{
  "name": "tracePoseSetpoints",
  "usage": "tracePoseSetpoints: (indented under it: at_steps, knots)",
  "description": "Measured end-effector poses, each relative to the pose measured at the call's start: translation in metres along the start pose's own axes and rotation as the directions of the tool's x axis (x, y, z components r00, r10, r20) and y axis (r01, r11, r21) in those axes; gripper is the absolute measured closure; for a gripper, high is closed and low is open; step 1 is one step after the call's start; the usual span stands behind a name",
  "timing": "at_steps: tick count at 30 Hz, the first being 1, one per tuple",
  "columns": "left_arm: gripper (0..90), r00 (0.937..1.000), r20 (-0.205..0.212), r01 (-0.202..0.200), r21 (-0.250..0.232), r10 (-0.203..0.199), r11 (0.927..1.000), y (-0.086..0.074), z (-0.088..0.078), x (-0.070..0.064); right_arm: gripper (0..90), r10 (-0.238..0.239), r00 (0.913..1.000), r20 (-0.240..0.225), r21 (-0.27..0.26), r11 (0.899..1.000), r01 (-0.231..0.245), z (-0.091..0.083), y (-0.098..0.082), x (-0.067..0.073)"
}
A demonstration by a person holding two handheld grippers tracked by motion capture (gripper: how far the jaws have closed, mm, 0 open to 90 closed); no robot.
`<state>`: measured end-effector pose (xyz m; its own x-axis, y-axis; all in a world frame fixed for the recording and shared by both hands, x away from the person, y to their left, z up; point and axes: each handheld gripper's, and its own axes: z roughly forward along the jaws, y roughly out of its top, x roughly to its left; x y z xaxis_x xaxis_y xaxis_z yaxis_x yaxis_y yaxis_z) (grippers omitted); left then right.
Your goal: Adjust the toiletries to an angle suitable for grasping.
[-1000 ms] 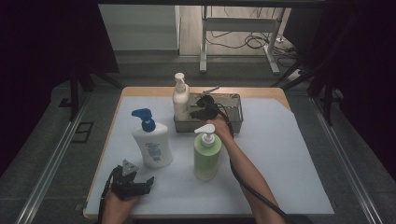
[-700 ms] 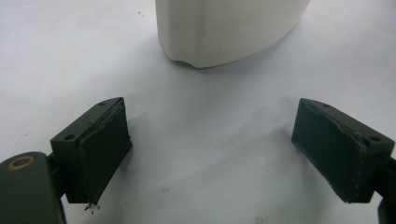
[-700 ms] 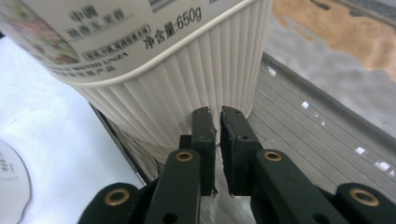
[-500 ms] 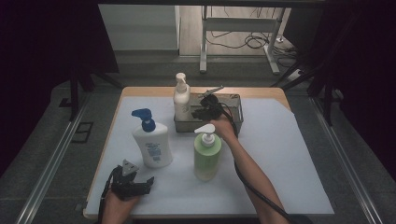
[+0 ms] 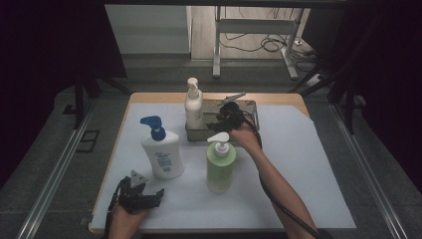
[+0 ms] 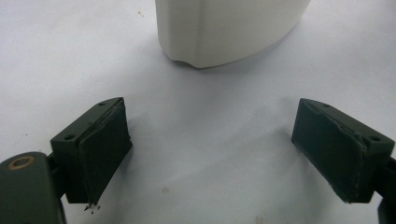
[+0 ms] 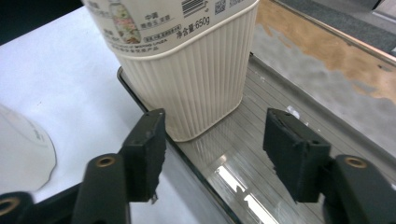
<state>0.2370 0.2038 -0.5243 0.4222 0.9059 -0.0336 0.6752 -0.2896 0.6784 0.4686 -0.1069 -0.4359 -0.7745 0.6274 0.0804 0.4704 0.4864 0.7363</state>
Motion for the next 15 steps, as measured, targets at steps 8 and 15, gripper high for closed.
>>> tracePoseSetpoints:
  at_steps: [8, 15]
  knots:
    - [10.9, 1.0, 0.0, 0.0, 0.0, 0.0, 1.0, 0.0, 0.0, 0.0, 28.3, -0.042, 0.9991, 0.003, -0.009, 0.999, 0.042, -0.014, -0.006, 0.004]
    - [10.8, 1.0, -0.001, -0.002, 0.0, 0.002, 1.0, 0.0, 0.0, 0.0, 23.4, -0.048, 0.9988, 0.01, -0.015, 0.999, 0.048, -0.028, -0.011, 0.005]
